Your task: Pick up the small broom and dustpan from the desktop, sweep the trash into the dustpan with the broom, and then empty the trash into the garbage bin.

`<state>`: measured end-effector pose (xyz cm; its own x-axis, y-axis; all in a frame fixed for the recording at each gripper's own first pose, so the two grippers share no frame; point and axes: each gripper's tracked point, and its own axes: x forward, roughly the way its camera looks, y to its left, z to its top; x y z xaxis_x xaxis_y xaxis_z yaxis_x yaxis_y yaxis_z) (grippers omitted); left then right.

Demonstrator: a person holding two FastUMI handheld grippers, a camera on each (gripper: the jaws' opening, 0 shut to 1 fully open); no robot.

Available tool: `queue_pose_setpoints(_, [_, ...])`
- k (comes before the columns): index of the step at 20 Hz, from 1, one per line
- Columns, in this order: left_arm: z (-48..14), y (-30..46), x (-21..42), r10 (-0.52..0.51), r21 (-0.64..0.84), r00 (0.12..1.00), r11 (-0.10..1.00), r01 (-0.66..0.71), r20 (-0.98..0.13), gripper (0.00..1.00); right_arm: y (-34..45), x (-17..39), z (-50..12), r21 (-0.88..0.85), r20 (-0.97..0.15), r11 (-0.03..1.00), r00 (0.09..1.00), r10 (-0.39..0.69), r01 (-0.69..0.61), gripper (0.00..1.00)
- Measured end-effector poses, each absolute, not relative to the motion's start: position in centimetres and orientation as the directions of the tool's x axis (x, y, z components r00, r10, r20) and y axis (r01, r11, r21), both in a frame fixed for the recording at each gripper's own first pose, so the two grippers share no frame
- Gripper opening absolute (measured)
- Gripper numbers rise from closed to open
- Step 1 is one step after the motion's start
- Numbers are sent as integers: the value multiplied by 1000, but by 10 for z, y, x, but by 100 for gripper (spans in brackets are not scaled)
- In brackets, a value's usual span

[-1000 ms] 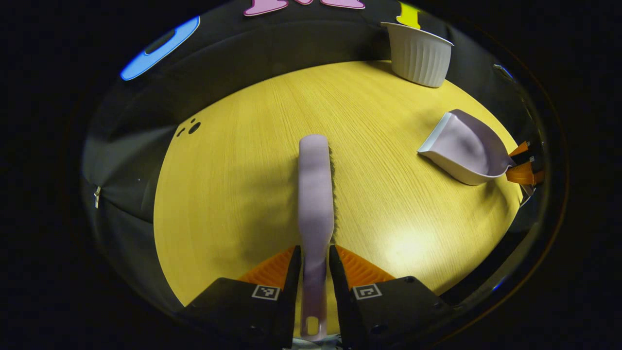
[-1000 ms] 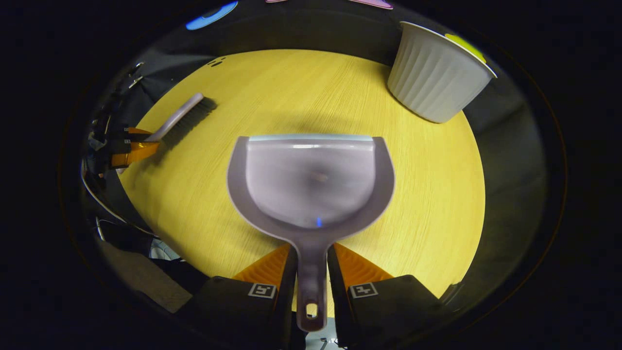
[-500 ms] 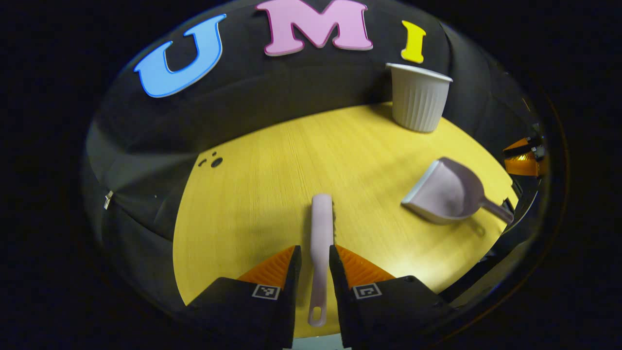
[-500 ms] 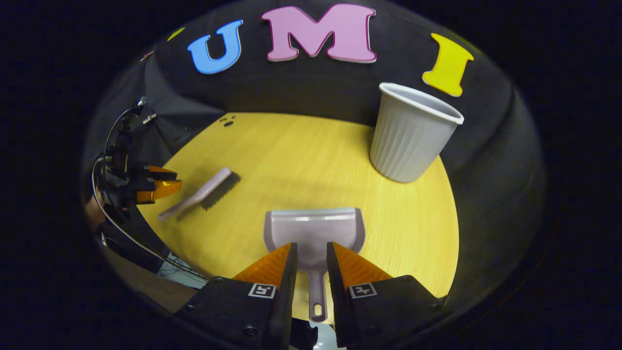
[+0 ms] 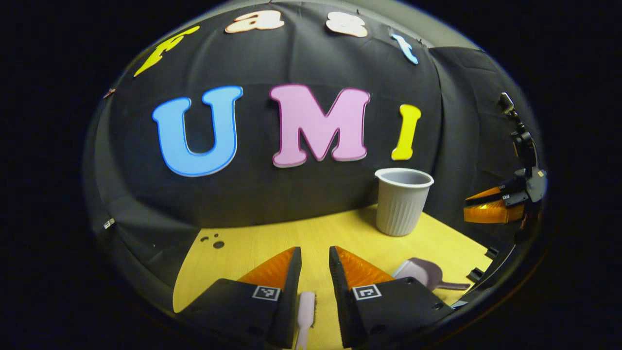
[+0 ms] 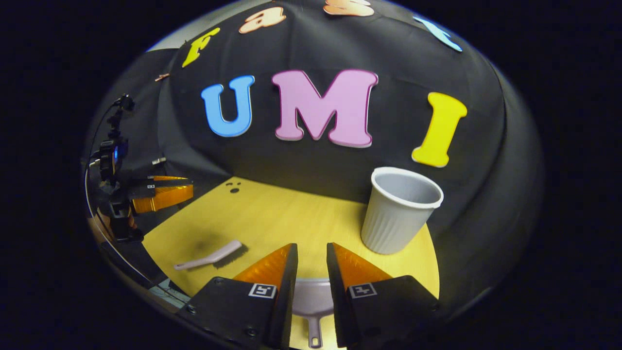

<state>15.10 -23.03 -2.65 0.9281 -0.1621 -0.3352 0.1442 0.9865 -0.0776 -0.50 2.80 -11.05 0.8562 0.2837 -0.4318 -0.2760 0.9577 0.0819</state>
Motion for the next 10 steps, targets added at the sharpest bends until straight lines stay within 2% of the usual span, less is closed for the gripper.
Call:
queue_pose_setpoints(5, [13, -239, 150, -190, -135, 960, 977, 165, -203, 39, 32, -4, -82, 62, -365, 959, 888, 280, -277, 38])
queue_pose_setpoints(10, [14, -239, 145, -193, -138, 961, 976, 167, -200, 40, 26, 0, -70, 69, -336, 966, 906, 258, -250, 31])
